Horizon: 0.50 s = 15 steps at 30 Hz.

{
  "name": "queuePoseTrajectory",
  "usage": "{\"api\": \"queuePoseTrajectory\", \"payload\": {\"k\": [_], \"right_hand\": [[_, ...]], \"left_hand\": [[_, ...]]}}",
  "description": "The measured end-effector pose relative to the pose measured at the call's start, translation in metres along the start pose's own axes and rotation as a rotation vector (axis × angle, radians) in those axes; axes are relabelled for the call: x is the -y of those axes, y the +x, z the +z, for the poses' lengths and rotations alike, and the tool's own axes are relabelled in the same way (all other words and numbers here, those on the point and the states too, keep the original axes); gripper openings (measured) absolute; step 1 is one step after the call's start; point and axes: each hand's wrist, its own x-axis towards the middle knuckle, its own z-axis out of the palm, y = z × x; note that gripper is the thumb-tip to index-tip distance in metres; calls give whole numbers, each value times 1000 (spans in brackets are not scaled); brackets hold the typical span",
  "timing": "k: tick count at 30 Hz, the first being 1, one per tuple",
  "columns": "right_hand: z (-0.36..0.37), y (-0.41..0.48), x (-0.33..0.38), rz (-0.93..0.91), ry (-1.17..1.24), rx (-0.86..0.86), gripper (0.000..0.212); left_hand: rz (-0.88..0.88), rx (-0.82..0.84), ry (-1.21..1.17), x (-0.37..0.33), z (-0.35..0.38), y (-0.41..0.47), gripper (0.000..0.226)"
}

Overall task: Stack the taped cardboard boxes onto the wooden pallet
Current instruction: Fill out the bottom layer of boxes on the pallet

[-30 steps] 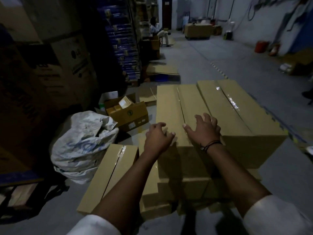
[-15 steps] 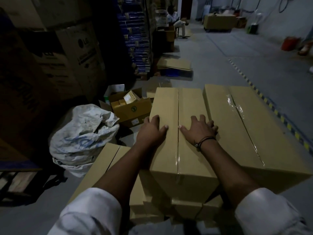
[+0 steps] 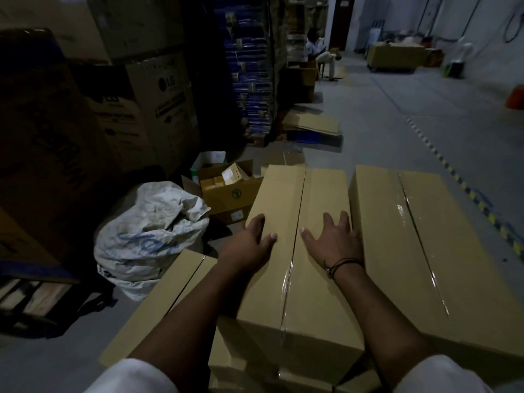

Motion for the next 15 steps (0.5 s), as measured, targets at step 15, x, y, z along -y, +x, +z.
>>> {"api": "queuePoseTrajectory", "payload": {"k": [15], "right_hand": [[-13, -41, 80, -308, 84, -57, 77]], "left_hand": [[-85, -231, 108, 45, -65, -69, 67]]}}
